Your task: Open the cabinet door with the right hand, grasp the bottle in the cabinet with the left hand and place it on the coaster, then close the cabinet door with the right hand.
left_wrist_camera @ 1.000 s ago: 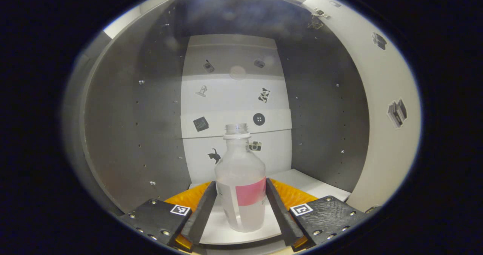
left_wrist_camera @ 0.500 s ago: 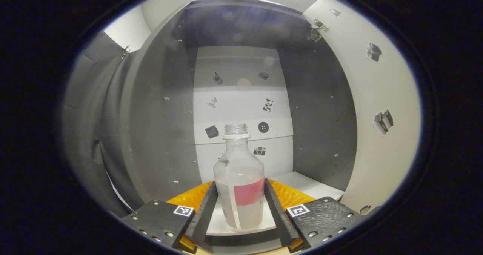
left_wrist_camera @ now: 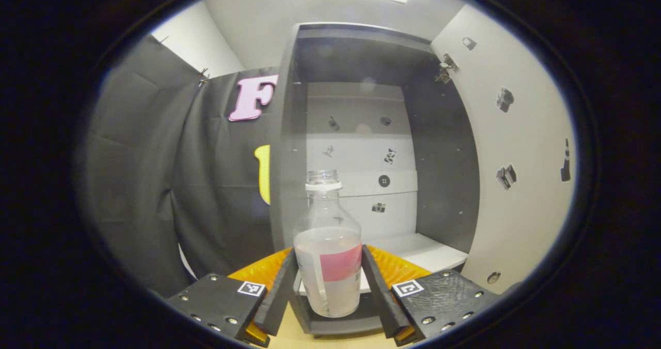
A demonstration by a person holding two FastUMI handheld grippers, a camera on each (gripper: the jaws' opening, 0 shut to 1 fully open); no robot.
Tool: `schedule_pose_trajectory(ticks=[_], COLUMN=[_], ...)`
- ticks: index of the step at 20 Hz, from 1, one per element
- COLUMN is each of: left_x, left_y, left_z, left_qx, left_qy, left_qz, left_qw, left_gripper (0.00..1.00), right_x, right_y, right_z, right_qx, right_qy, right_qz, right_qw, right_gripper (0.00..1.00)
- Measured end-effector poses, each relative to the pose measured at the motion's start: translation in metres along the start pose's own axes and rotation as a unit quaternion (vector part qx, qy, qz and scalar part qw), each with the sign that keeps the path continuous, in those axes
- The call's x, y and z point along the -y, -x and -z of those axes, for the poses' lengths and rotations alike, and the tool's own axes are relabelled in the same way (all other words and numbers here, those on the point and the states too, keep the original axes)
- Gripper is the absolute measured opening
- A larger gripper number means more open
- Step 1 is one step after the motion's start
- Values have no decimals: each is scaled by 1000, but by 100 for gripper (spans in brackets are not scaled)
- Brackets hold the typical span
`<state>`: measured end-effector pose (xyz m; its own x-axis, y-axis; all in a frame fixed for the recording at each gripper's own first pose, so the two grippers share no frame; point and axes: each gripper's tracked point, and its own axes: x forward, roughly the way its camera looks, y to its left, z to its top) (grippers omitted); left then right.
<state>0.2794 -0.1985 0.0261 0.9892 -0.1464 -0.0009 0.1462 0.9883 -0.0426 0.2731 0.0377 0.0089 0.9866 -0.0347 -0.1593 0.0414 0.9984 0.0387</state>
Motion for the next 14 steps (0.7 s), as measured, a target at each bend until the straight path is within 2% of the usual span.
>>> schedule_pose_trajectory(ticks=[1,5,6,9,10,11,12,14], left_x=[-6,-42,-47,-68,-73,-78,-83,-91], left_y=[10,66,75,104,111,118,125,138], left_z=[0,8,12,22,30,38,48,64], left_qx=[-1,-2,-3,-4,-5,-8,-12,-17], left_qy=[3,5,5,13,20,26,29,29], left_qz=[-7,-34,-39,-61,-66,-72,-76,-84], left_qw=[1000,999,999,998,998,997,997,996], left_gripper=[72,72,72,72,72,72,72,74], right_x=[-1,-7,-9,-15,-16,-17,-19,-19], right_y=[1,6,6,12,12,14,15,18], right_z=[0,4,5,9,11,13,15,17], right_qx=[0,-5,-5,-5,-5,-4,-4,-4], right_qy=[-1,-2,-1,9,12,13,11,4], right_qz=[-6,-25,-31,-42,-43,-44,-45,-46], right_qw=[1000,1000,1000,999,999,999,999,999], right_gripper=[98,98,93,93,98,93,98,98])
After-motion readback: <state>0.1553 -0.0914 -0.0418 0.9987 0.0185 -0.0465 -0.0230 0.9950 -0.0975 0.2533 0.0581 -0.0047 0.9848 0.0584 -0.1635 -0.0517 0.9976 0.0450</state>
